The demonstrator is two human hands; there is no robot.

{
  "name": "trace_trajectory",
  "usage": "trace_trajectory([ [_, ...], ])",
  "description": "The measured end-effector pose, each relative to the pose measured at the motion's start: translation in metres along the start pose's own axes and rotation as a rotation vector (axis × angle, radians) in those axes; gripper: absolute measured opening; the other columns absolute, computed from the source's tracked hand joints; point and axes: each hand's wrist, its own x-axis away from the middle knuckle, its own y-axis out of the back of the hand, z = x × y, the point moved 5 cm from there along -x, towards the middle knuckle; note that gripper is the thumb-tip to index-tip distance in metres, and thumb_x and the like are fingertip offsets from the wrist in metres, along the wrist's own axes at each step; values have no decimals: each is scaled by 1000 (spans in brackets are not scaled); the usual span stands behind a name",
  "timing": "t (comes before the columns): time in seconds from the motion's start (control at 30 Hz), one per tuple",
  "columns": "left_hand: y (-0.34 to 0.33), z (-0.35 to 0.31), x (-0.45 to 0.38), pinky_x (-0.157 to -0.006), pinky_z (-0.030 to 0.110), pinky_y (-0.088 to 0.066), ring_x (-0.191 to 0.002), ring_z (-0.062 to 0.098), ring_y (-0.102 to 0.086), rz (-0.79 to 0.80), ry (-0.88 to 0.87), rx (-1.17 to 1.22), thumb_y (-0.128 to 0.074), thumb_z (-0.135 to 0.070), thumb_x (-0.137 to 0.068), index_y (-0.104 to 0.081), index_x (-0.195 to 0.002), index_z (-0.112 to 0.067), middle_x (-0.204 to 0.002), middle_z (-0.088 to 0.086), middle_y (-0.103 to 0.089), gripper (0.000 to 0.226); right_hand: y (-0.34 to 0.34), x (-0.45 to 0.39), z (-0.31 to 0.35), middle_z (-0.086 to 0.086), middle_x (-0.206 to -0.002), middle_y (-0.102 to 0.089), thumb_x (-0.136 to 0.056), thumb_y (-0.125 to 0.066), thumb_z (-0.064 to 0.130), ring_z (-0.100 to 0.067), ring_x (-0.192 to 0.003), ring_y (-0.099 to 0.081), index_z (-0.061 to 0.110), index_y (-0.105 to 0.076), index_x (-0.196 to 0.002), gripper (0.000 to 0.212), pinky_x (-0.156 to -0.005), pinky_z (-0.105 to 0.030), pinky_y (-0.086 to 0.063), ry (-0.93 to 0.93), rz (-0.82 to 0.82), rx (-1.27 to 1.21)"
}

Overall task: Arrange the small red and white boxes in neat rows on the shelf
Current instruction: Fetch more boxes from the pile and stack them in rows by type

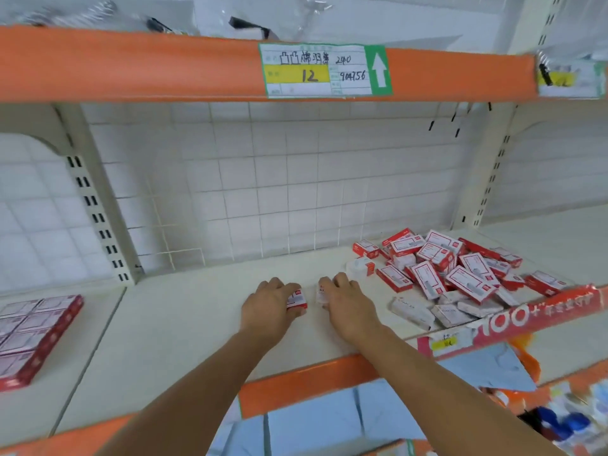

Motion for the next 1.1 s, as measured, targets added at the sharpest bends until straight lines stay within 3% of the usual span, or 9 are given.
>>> trace_trajectory([
  [0.27, 52, 71, 88, -84, 31, -42, -116, 15, -43, -70, 268, -111, -56, -48, -88, -48, -131, -37, -119, -5, -49, 45, -15, 17, 110, -9, -122, -47, -97, -46, 20, -27, -116, -42, 17, -39, -132, 36, -73, -33, -38, 280, 36, -96],
  [0.5, 107, 137, 170, -84, 32, -44, -117, 16, -43, -176, 432, -131, -58, -46, -87, -50, -130, -36, -118, -5, -51, 45, -18, 38, 218, -7, -118, -51, -95, -48, 16, -26, -113, -44, 18, -44, -126, 31, -68, -32, -34, 468, 29, -121],
  [0.73, 161, 212, 257, -85, 33, -42, -117, 19, -43, -231, 507, -177, -57, -47, -88, -48, -133, -34, -119, -4, -51, 48, -23, 72, 340, -4, -121, -52, -93, -52, 20, -25, -114, -44, 15, -41, -125, 34, -70, -32, -33, 537, 10, -229],
  [1.1, 243, 331, 375, -79, 32, -45, -113, 16, -44, -264, 632, -216, -54, -48, -89, -49, -130, -36, -118, -5, -51, 43, -46, 103, 515, -4, -120, -53, -93, -51, 15, -23, -112, -46, 16, -44, -125, 33, -75, -35, -43, 632, 20, -248],
])
